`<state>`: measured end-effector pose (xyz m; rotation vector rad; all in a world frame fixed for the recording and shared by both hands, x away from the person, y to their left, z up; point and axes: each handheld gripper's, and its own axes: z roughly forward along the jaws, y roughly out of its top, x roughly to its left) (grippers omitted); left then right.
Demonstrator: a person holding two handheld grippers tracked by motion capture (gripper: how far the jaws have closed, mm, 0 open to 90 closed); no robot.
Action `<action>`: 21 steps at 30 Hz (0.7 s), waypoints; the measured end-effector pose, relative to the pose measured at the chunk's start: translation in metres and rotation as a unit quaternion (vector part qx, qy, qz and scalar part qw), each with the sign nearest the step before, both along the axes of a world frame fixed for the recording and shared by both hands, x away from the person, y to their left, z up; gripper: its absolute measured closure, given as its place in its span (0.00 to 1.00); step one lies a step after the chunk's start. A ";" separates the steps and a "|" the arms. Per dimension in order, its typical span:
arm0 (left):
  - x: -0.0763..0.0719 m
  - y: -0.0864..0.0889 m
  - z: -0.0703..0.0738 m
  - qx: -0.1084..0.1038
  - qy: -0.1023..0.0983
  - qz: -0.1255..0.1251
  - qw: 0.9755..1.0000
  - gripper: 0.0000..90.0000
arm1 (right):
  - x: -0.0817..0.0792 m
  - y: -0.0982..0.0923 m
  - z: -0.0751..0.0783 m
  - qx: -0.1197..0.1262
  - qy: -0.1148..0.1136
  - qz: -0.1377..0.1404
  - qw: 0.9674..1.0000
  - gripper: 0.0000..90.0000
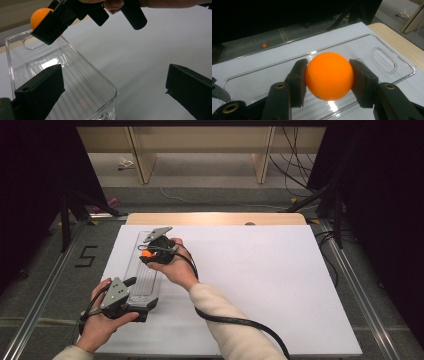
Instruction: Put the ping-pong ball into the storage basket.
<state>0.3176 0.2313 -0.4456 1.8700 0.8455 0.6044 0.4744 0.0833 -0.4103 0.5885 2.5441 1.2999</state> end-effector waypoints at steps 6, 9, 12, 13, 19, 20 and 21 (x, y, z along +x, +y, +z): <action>0.000 0.000 0.000 0.000 0.000 0.000 1.000 0.01 | 0.001 0.001 -0.001 -0.001 0.002 0.000 1.000 0.57; 0.000 0.000 0.000 0.001 -0.002 -0.001 1.000 0.01 | 0.000 0.003 -0.002 -0.002 0.004 0.000 1.000 0.57; 0.000 0.000 0.000 0.001 -0.001 -0.001 1.000 0.01 | 0.001 0.004 -0.003 -0.003 0.003 0.001 1.000 0.57; 0.000 0.000 0.000 0.000 -0.001 0.000 1.000 0.01 | 0.001 0.005 -0.004 -0.003 0.004 0.001 1.000 0.57; 0.000 0.000 0.000 -0.001 -0.002 -0.001 1.000 0.01 | 0.000 0.008 -0.005 -0.005 0.005 0.003 1.000 0.57; 0.000 0.000 0.000 0.000 -0.001 -0.001 1.000 0.01 | 0.000 0.008 -0.005 -0.004 0.004 0.003 1.000 0.57; 0.000 0.000 0.000 0.000 -0.001 -0.001 1.000 0.01 | 0.000 0.008 -0.005 -0.004 0.004 0.003 1.000 0.57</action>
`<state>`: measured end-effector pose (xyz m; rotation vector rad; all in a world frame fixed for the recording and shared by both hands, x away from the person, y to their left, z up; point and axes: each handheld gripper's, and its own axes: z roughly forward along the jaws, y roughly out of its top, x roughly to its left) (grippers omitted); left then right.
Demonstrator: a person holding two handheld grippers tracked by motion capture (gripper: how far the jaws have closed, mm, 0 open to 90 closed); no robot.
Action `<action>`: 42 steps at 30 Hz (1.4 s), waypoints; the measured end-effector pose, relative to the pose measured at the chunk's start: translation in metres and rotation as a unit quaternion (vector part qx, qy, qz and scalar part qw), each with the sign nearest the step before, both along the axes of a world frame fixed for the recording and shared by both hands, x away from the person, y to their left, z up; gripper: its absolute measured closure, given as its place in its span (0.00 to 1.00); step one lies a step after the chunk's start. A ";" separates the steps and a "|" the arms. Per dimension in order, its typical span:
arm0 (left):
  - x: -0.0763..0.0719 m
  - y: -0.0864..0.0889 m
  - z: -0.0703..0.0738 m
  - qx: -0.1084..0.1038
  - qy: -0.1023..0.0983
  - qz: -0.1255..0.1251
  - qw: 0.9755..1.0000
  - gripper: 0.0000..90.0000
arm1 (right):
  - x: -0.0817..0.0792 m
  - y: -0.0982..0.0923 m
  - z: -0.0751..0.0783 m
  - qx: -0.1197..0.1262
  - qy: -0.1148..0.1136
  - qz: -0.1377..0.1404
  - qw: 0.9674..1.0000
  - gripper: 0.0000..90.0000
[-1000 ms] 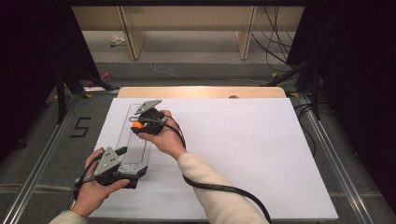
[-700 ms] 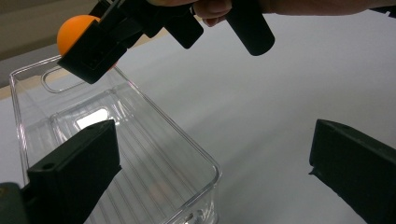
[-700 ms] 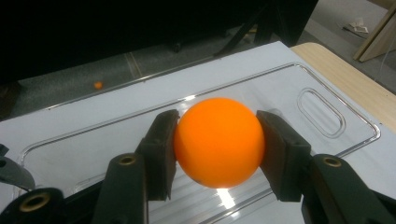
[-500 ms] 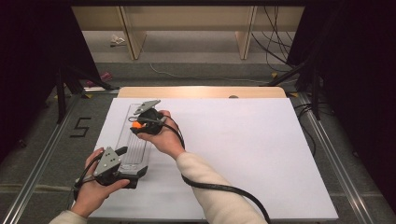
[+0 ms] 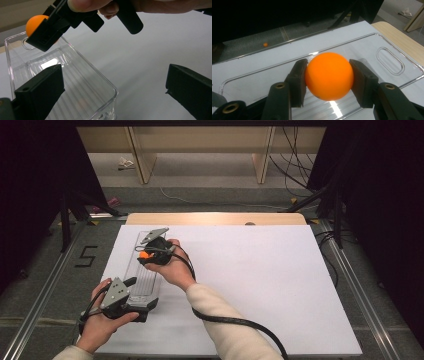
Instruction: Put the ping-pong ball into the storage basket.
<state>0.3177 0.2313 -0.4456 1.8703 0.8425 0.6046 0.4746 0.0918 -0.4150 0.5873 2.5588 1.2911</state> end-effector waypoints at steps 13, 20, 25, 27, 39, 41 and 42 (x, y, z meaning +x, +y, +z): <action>0.000 0.000 0.000 -0.001 0.000 0.000 1.000 0.01 | 0.002 0.001 -0.005 -0.007 0.007 -0.005 1.000 0.57; 0.000 0.000 0.000 -0.001 0.000 0.000 1.000 0.01 | 0.001 0.005 -0.013 -0.021 0.009 0.001 1.000 0.57; 0.000 0.000 0.000 -0.001 0.001 0.001 1.000 0.01 | 0.001 0.007 -0.017 -0.026 0.013 0.002 1.000 0.57; 0.000 0.000 0.000 -0.001 0.001 0.001 1.000 0.01 | 0.001 0.007 -0.018 -0.027 0.014 0.001 1.000 0.57; 0.000 0.000 -0.001 0.000 0.001 -0.001 1.000 0.01 | 0.001 0.008 -0.027 -0.036 0.023 0.003 0.999 0.57; 0.000 0.000 -0.001 -0.001 0.001 0.000 1.000 0.01 | 0.001 0.008 -0.028 -0.038 0.026 0.003 0.999 0.57; 0.000 0.000 -0.001 -0.001 0.001 -0.001 1.000 0.01 | 0.001 0.008 -0.029 -0.038 0.026 0.003 0.999 0.57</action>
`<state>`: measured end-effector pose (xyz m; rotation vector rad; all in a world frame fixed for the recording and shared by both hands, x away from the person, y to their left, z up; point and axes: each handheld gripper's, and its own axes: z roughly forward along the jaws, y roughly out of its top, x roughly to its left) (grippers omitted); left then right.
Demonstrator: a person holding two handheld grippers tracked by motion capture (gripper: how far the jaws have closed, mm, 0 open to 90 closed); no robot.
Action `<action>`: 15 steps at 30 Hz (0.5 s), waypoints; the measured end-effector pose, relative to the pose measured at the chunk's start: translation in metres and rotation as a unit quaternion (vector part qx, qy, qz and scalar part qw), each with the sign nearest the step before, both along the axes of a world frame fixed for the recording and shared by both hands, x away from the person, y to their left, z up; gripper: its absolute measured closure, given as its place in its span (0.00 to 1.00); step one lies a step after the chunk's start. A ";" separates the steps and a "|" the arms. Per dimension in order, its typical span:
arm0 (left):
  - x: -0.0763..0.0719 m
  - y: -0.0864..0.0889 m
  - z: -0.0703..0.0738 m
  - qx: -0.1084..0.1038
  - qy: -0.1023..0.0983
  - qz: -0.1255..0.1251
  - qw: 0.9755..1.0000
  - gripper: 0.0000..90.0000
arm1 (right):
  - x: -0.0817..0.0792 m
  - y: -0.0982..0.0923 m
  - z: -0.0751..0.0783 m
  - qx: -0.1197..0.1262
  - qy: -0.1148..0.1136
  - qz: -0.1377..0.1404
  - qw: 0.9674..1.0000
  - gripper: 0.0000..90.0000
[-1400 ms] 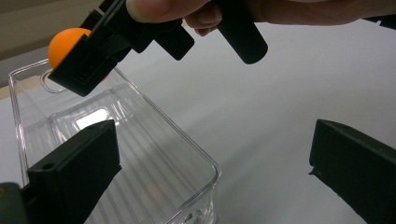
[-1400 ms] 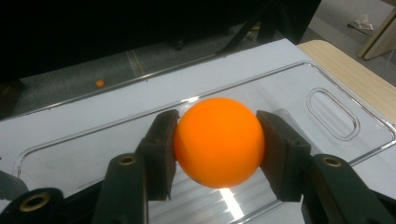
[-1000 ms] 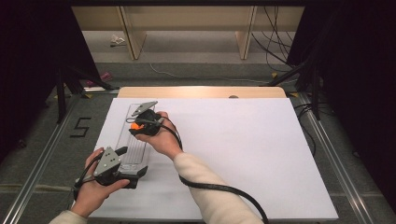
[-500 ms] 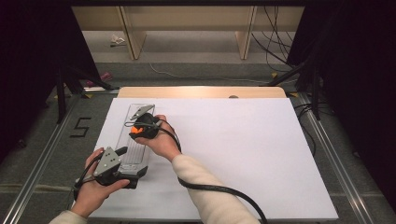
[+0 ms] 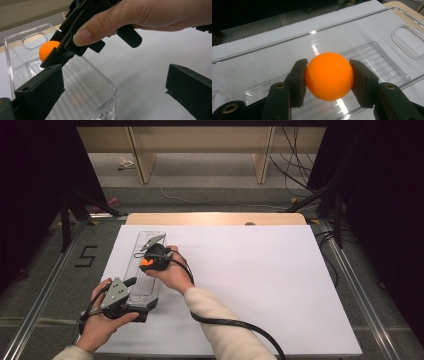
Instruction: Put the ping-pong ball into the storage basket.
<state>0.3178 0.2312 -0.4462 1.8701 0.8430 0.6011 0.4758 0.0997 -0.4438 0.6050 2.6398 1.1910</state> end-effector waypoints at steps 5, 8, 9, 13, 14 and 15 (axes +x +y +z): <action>0.000 0.000 0.000 0.001 0.001 0.000 1.000 0.01 | 0.000 -0.001 0.000 0.001 0.003 -0.005 1.000 0.46; 0.000 -0.001 0.000 0.000 0.001 -0.001 1.000 0.01 | -0.001 -0.003 0.003 0.012 0.003 -0.015 1.000 0.36; 0.000 0.000 0.000 0.000 0.001 0.000 1.000 0.01 | 0.000 -0.005 0.005 0.017 0.001 -0.019 1.000 0.33; 0.000 0.000 0.000 0.000 -0.001 -0.001 1.000 0.01 | 0.000 -0.016 0.013 0.033 0.000 -0.035 0.999 0.23; 0.000 -0.001 0.000 0.000 -0.001 -0.001 1.000 0.01 | 0.000 -0.020 0.015 0.037 -0.001 -0.037 0.999 0.21; 0.000 -0.001 0.000 0.000 0.000 -0.001 1.000 0.01 | 0.000 -0.024 0.016 0.040 -0.005 -0.040 0.998 0.19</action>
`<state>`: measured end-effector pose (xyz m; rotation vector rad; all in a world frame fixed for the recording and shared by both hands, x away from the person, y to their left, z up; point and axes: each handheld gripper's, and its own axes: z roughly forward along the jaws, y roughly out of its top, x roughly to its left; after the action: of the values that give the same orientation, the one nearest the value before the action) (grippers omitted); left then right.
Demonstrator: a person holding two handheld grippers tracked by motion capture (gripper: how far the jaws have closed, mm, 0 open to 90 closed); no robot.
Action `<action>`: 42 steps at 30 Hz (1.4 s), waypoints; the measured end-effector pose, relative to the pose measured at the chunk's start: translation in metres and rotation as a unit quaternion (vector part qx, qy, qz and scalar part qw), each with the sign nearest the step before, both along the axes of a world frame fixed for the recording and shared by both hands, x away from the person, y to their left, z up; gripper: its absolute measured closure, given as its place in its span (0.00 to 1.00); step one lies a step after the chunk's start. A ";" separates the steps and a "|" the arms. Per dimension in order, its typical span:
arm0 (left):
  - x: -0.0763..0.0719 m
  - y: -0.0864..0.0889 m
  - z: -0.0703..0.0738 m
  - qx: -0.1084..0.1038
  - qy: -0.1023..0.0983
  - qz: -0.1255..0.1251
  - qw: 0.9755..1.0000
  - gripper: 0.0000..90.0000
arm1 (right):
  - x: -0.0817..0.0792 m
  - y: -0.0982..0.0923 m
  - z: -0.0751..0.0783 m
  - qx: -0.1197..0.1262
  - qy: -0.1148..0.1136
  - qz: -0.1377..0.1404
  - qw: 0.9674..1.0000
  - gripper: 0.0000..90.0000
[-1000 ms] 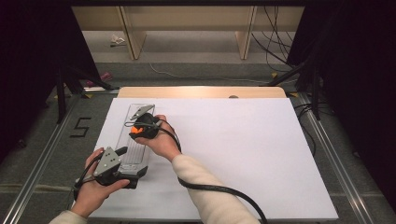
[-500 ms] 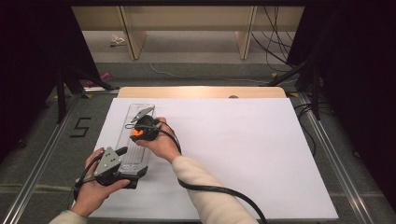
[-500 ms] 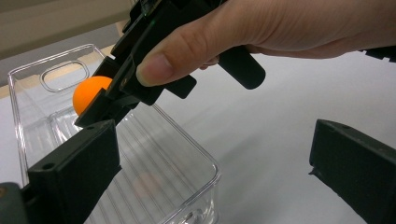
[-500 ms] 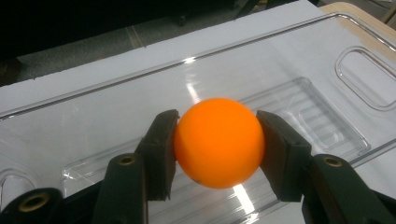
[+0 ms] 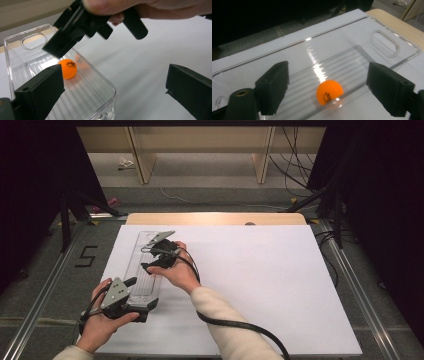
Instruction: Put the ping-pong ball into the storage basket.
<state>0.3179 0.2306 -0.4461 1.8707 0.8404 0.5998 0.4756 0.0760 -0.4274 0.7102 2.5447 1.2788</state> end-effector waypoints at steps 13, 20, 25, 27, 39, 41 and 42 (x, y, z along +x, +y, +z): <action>0.000 0.000 0.001 -0.003 -0.002 0.003 1.000 0.01 | -0.008 -0.073 0.015 0.024 -0.013 -0.020 0.999 0.18; 0.000 0.000 0.001 -0.003 -0.001 0.002 1.000 0.01 | -0.014 -0.123 0.018 0.023 -0.020 -0.046 0.998 0.18; 0.000 -0.001 0.002 -0.002 -0.002 0.001 1.000 0.01 | -0.019 -0.154 0.017 0.023 -0.018 -0.065 0.997 0.18; 0.000 -0.001 0.002 -0.002 -0.002 0.002 1.000 0.01 | -0.021 -0.165 0.014 0.023 -0.017 -0.072 0.997 0.18; 0.000 -0.001 0.001 -0.001 -0.002 0.003 1.000 0.01 | -0.036 -0.218 0.002 0.027 -0.015 -0.104 0.994 0.18; 0.001 -0.001 0.001 0.000 -0.002 0.002 1.000 0.01 | -0.039 -0.225 0.003 0.027 -0.017 -0.107 0.994 0.18; 0.001 -0.001 0.001 -0.001 -0.001 0.003 1.000 0.01 | -0.041 -0.229 0.003 0.028 -0.019 -0.110 0.993 0.18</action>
<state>0.3184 0.2298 -0.4452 1.8670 0.8444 0.6038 0.4349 -0.1530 -0.4242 0.9395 2.3329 1.2785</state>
